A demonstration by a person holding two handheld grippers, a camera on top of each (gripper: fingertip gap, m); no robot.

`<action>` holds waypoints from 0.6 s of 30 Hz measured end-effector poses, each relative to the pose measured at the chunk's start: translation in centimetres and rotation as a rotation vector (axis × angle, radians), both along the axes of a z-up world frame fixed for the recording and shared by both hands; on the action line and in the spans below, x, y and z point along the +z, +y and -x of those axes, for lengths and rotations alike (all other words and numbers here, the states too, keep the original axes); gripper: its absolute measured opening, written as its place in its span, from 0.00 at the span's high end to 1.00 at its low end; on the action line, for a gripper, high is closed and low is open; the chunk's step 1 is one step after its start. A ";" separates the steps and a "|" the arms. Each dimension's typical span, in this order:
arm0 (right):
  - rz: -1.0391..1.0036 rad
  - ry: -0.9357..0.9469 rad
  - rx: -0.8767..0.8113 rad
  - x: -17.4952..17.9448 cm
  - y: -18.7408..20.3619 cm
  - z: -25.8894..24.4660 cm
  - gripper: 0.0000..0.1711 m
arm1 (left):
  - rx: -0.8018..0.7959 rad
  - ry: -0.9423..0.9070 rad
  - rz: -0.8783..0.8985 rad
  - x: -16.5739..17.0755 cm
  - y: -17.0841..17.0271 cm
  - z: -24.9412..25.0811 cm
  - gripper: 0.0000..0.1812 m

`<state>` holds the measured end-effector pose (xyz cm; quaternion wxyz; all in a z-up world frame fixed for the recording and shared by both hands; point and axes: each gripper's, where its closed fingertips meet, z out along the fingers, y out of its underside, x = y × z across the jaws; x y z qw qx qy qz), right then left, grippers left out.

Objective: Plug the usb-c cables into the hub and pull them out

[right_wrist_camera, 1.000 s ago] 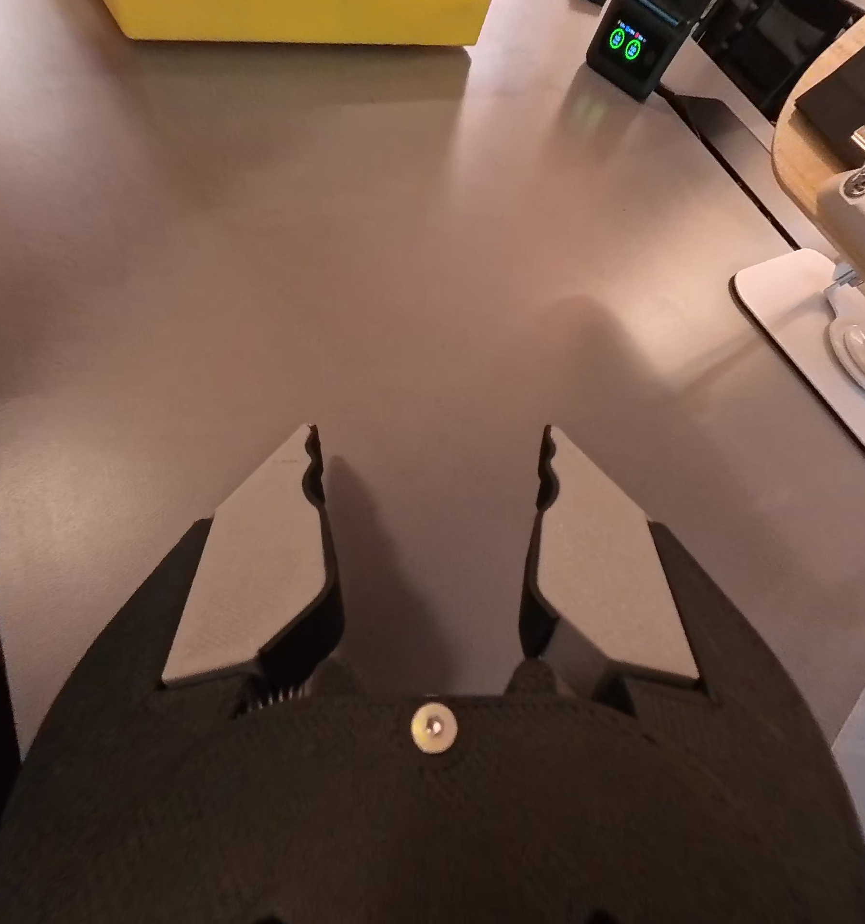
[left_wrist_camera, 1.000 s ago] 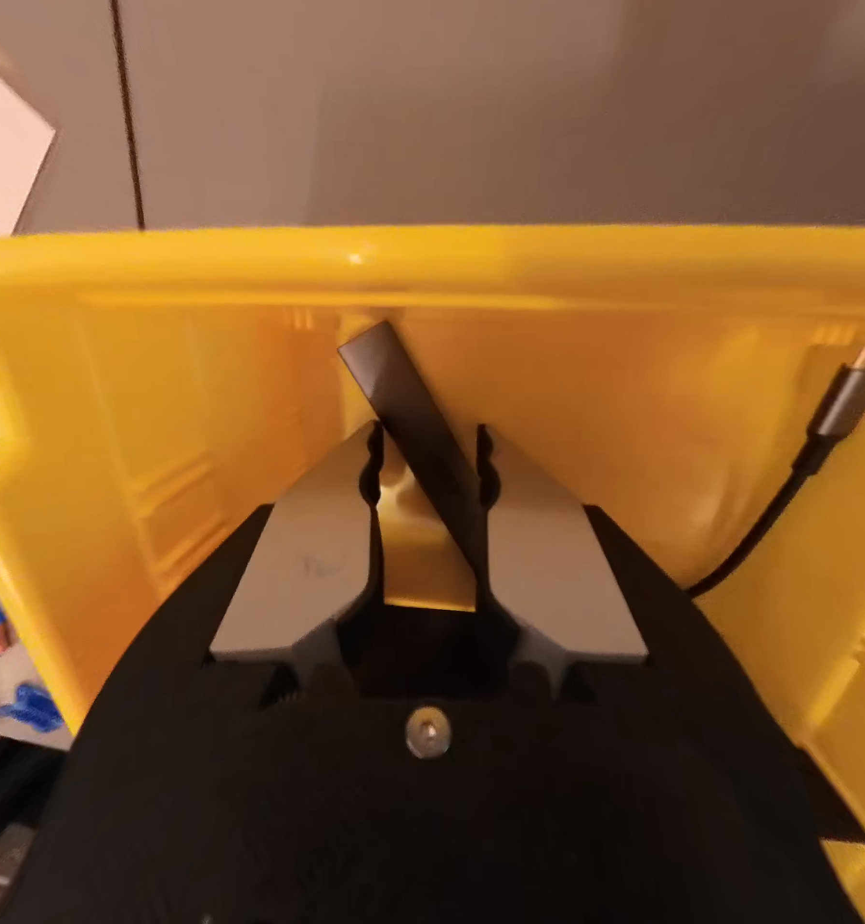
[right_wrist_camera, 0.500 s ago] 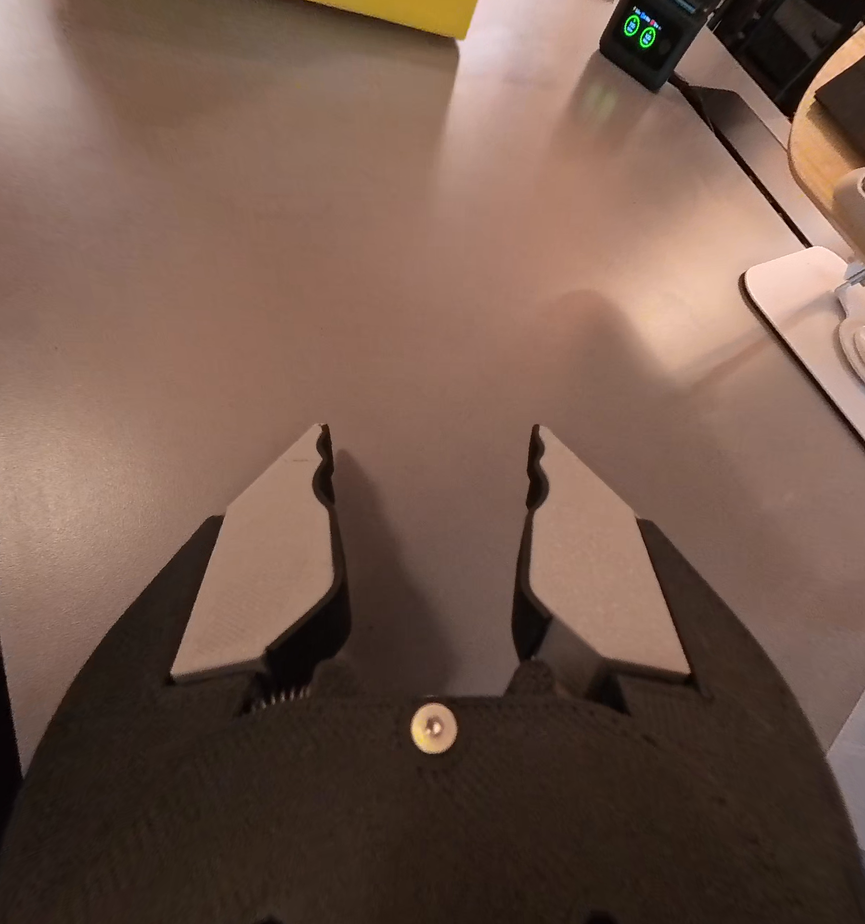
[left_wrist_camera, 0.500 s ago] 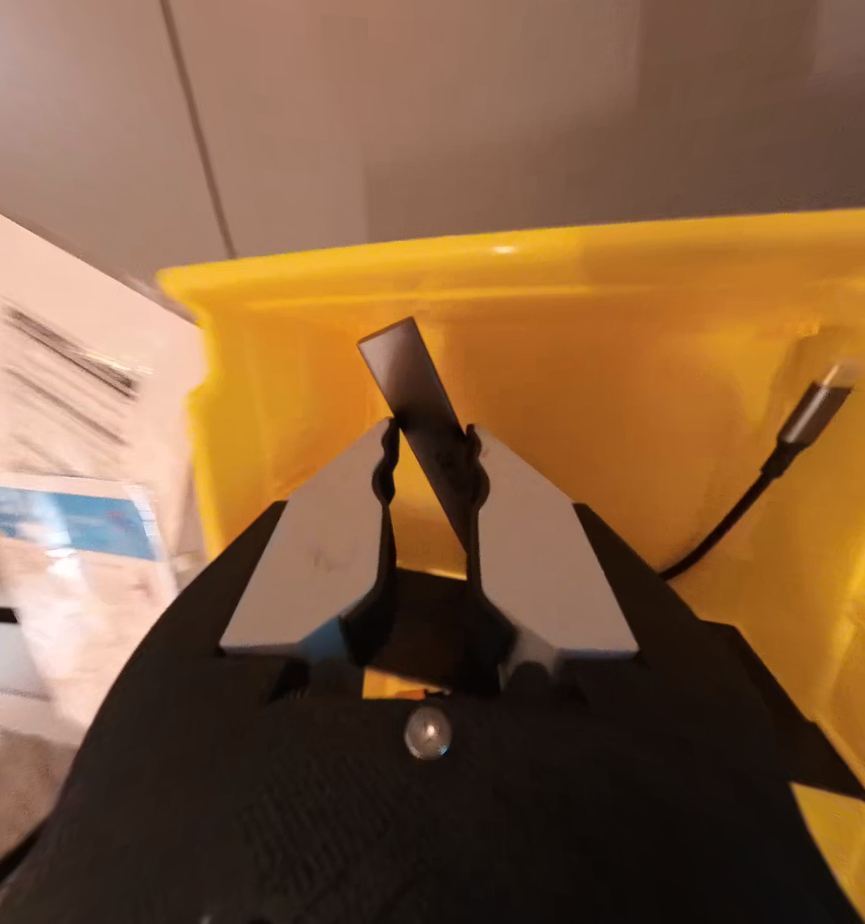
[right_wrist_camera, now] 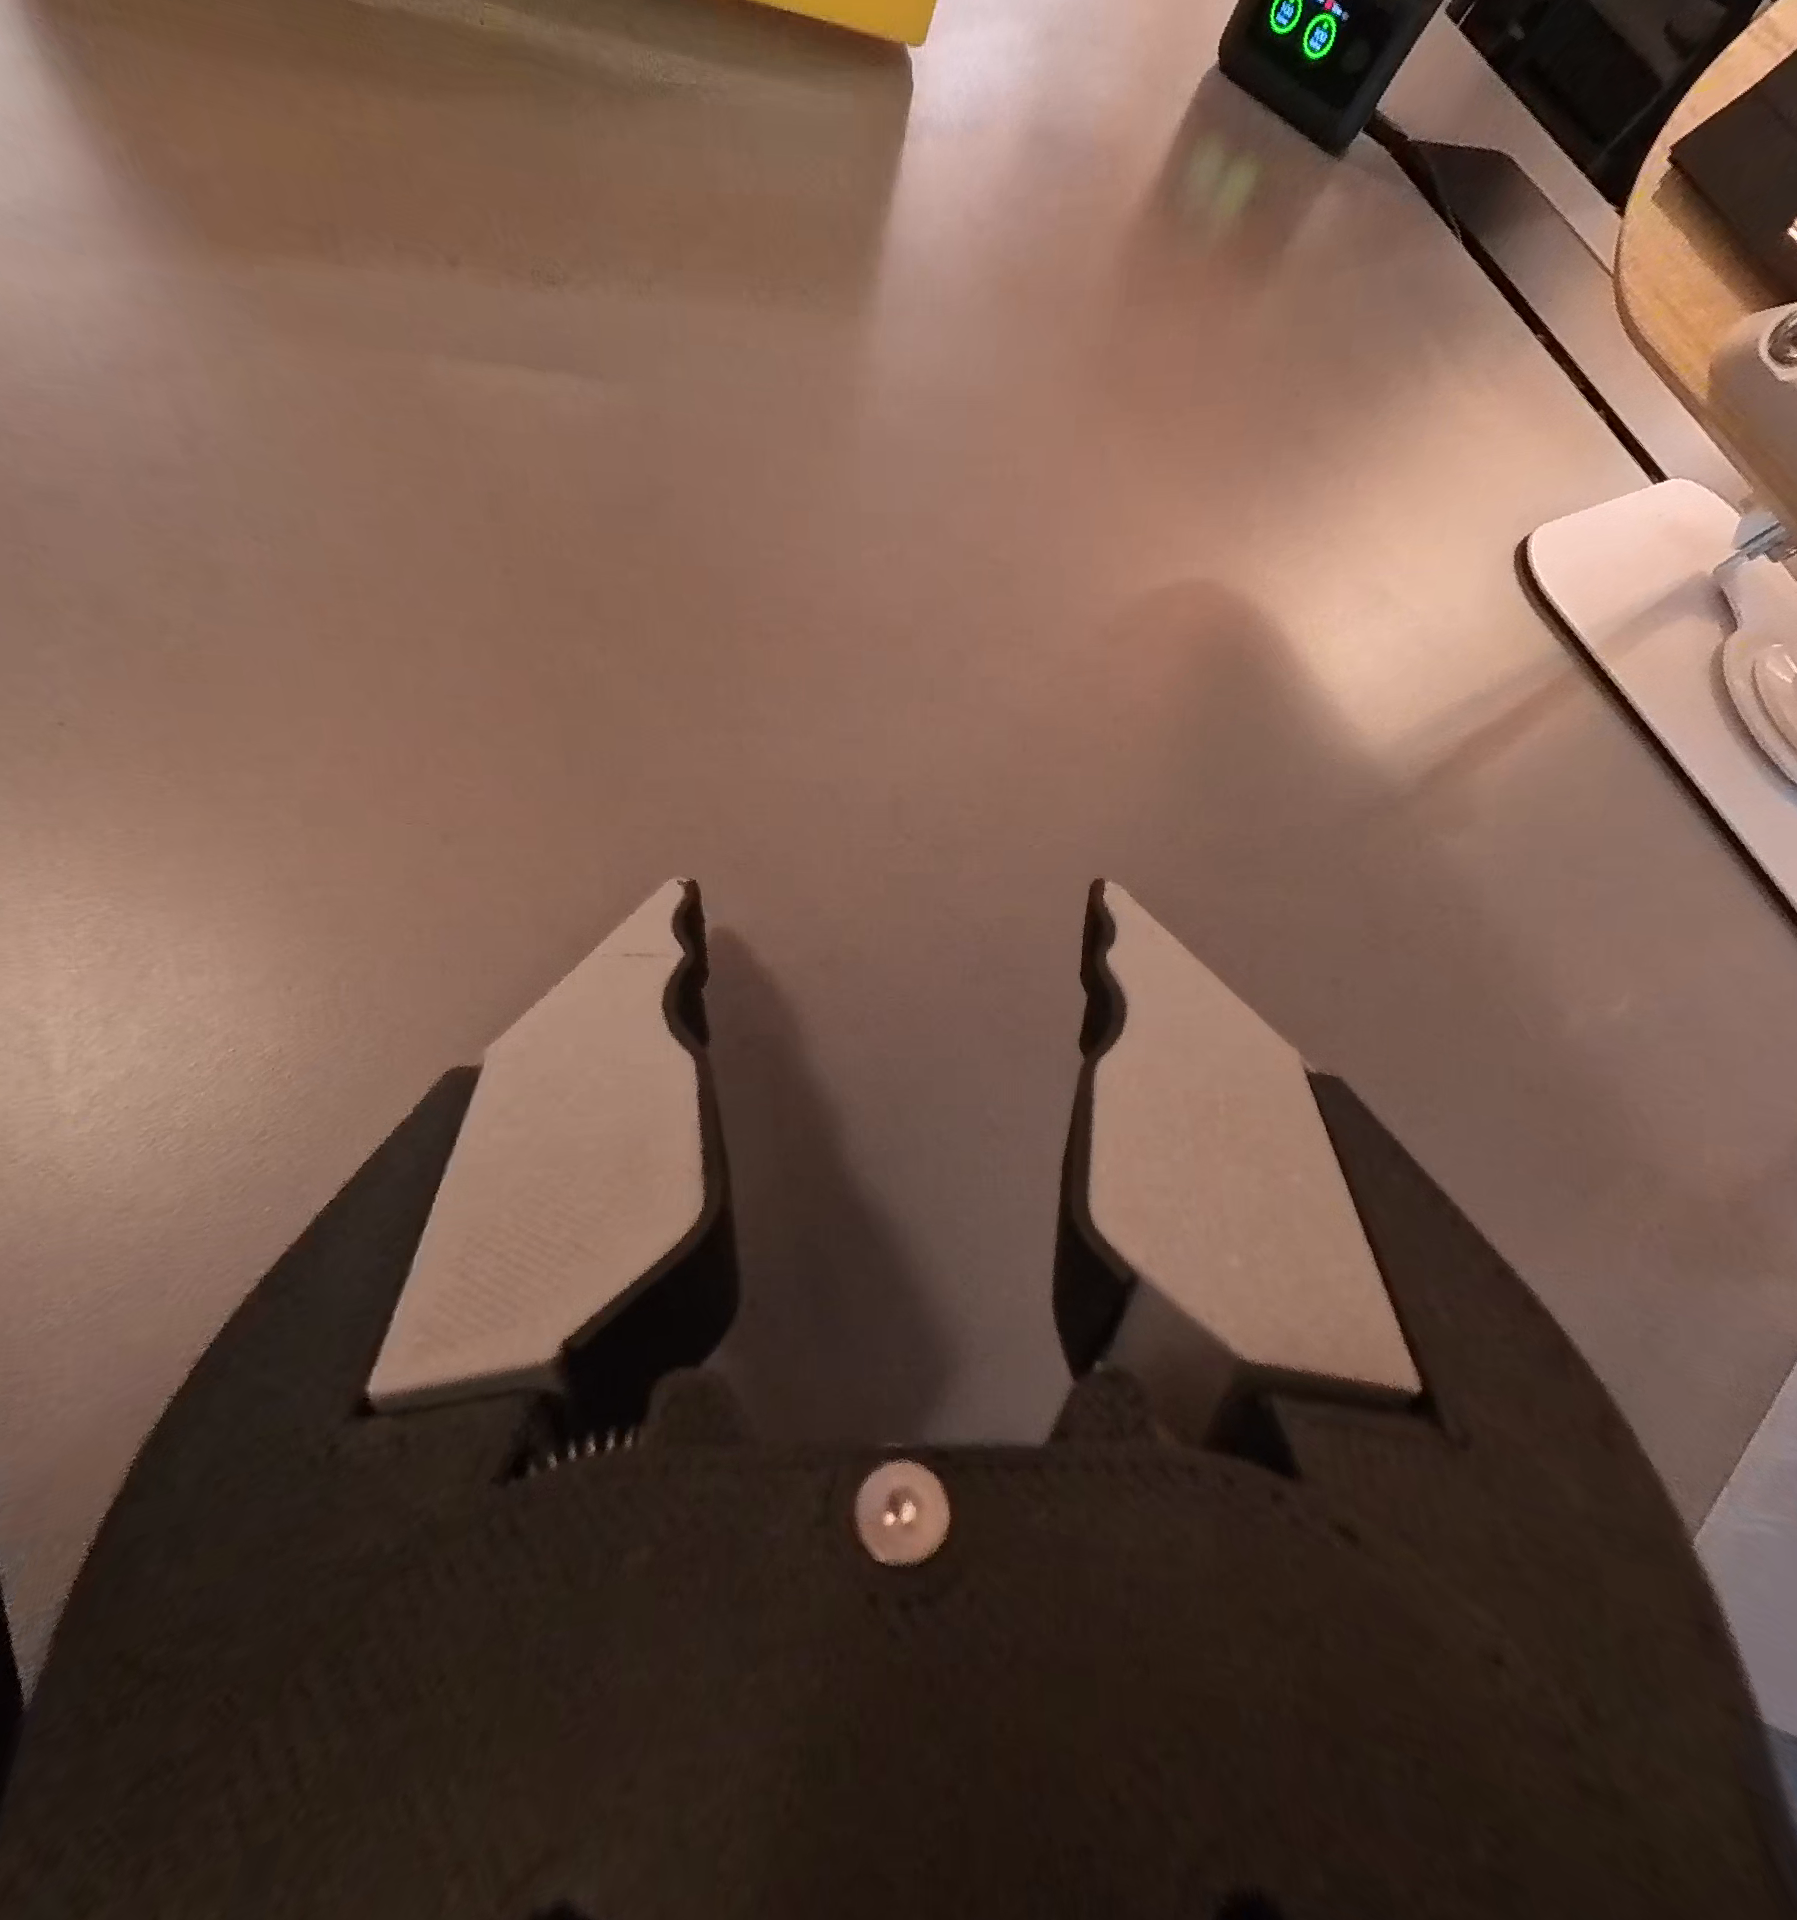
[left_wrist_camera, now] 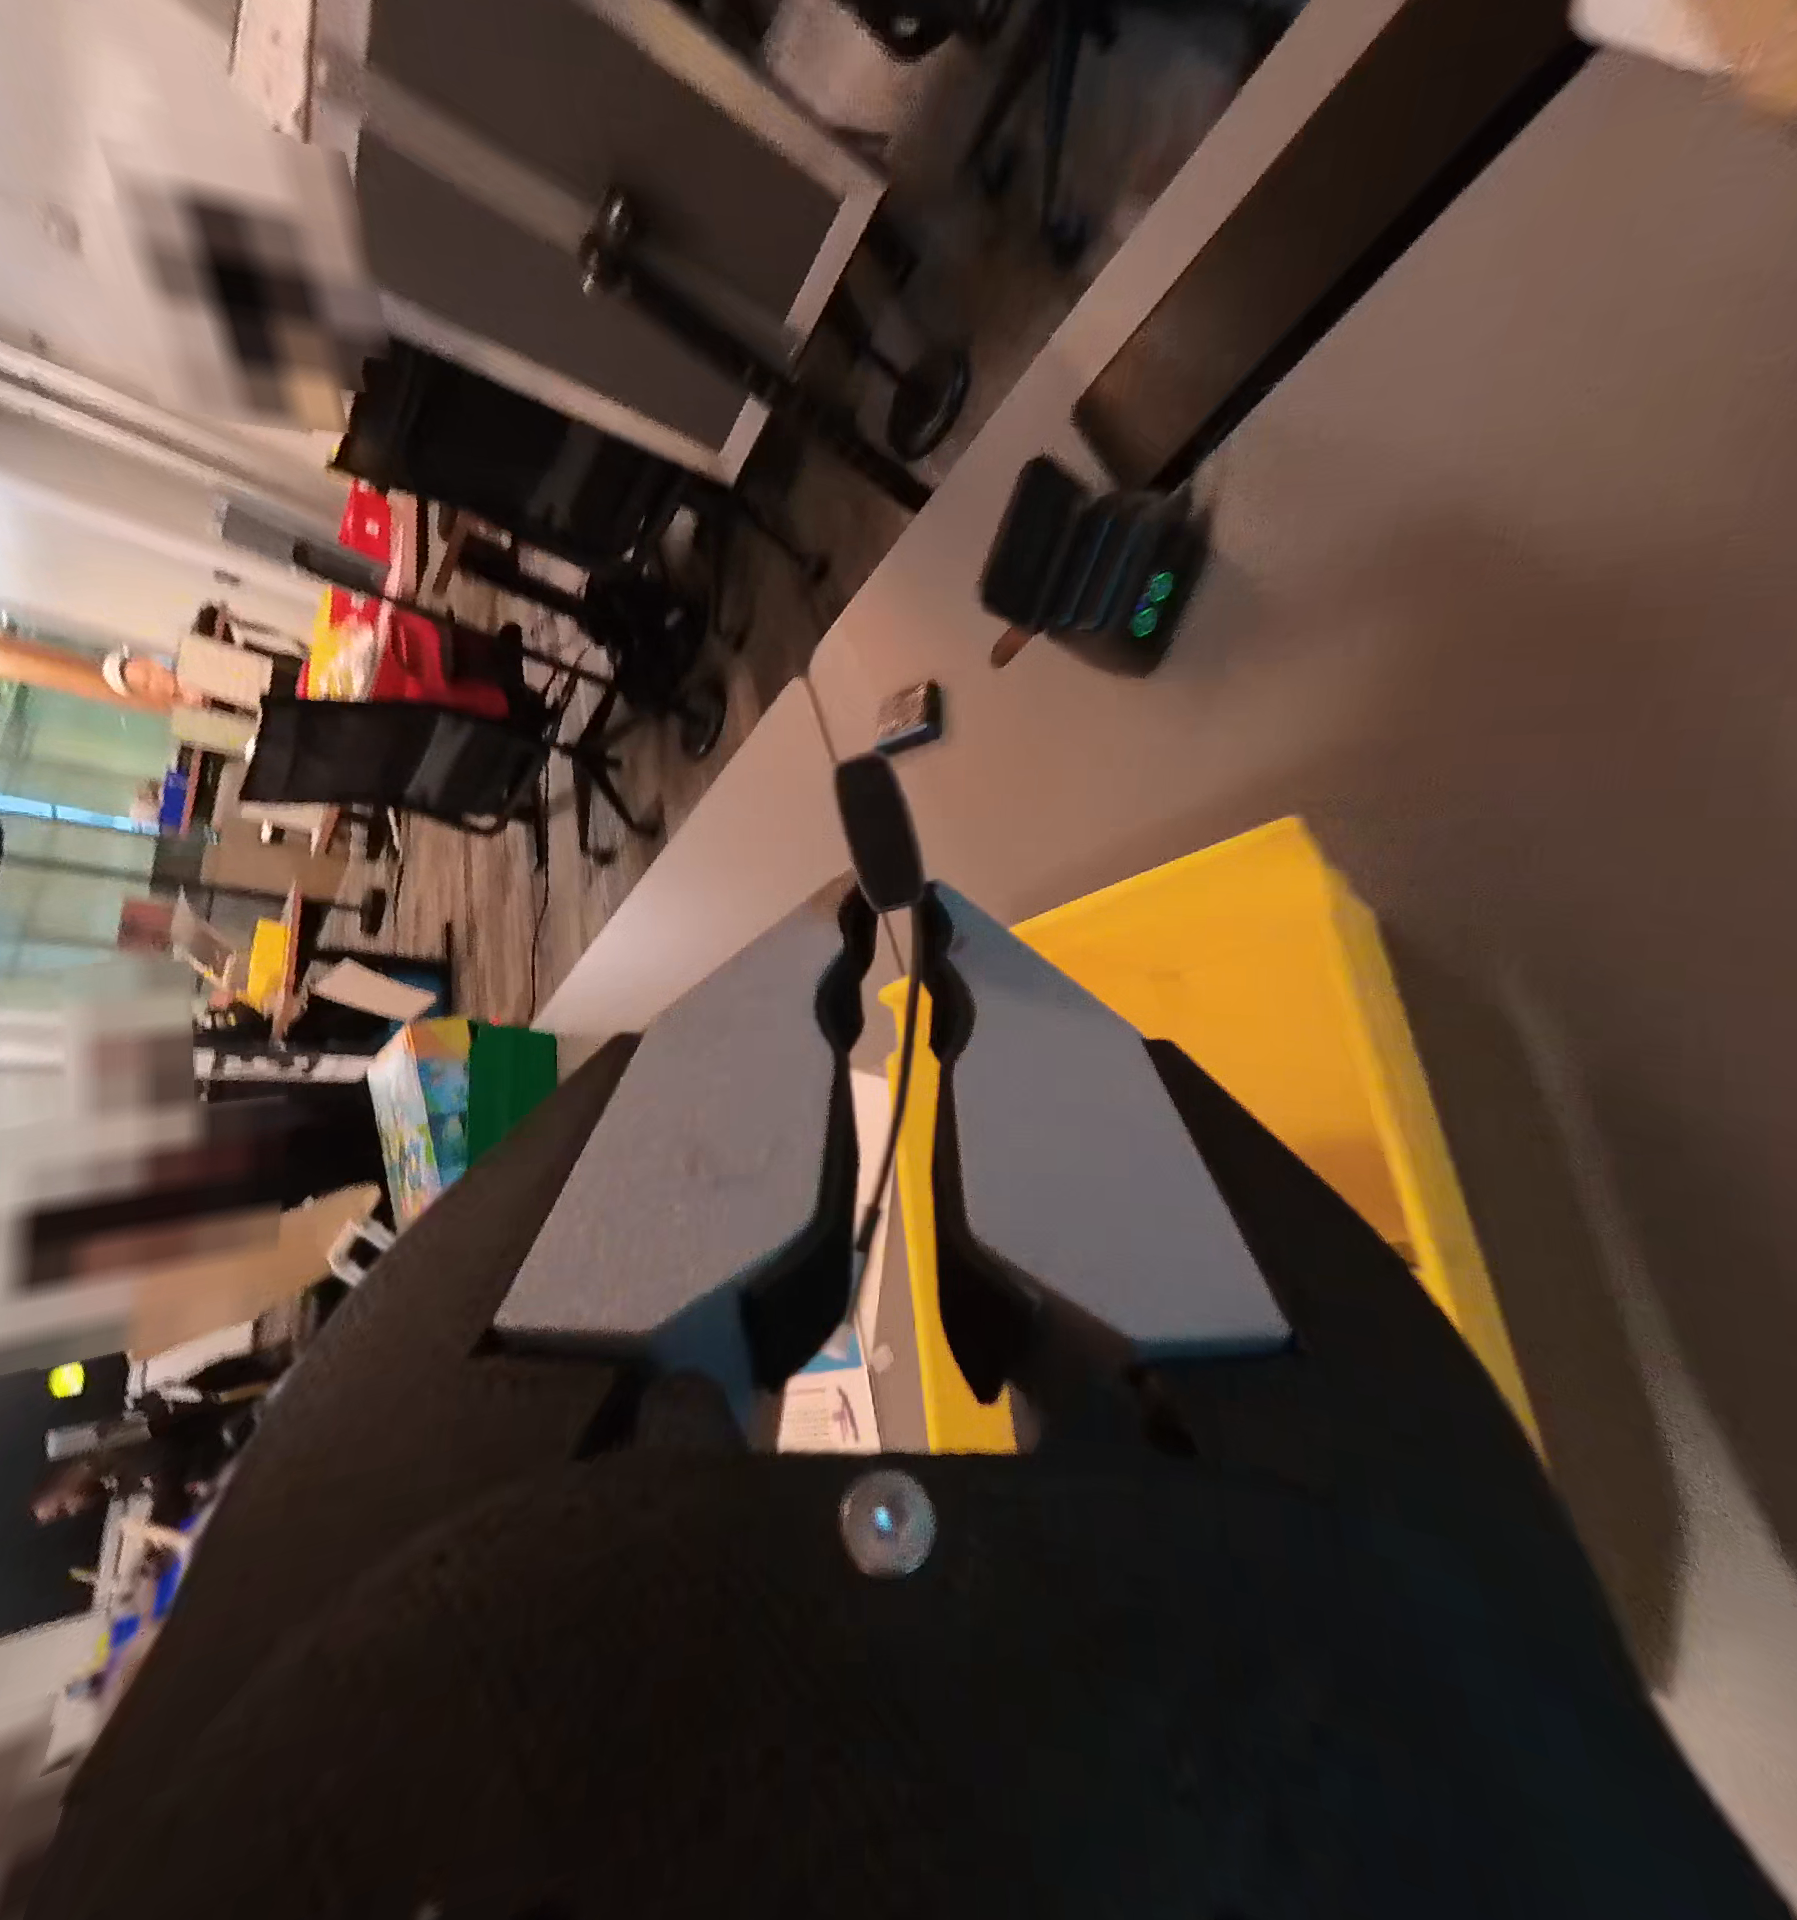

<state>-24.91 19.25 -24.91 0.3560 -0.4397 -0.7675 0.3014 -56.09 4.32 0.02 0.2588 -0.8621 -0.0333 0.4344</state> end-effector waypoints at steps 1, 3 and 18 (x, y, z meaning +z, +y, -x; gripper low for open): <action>-0.004 0.000 -0.002 0.0 0.0 0.0 0.59 | -0.029 0.007 0.018 0.0 0.7 -1.2 0.97; -0.020 0.004 -0.013 0.0 0.3 0.0 0.59 | -0.098 0.025 0.039 0.0 2.2 -3.7 0.97; 0.086 0.068 -0.115 1.4 2.7 0.2 0.62 | -0.613 -0.500 0.194 -17.3 14.4 -24.3 0.98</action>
